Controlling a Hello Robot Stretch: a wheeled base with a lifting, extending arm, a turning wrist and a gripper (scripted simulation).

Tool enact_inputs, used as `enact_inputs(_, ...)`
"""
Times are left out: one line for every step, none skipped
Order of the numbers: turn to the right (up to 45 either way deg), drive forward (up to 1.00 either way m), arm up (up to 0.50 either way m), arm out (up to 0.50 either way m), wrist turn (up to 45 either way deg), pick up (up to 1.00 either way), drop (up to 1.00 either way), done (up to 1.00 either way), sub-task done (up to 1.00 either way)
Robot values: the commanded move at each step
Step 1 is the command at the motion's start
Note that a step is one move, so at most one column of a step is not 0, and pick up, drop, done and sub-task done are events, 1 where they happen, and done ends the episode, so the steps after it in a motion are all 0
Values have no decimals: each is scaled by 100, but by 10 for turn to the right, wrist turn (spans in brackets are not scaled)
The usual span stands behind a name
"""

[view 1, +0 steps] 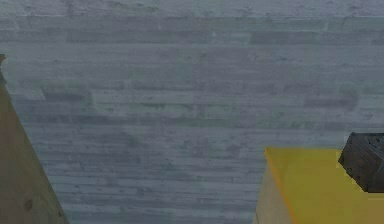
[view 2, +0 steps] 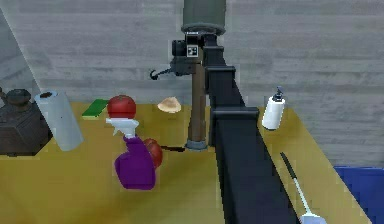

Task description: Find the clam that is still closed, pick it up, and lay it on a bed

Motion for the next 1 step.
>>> enact_inputs(0, 0, -14, 0, 0, 0, 0, 0, 0)
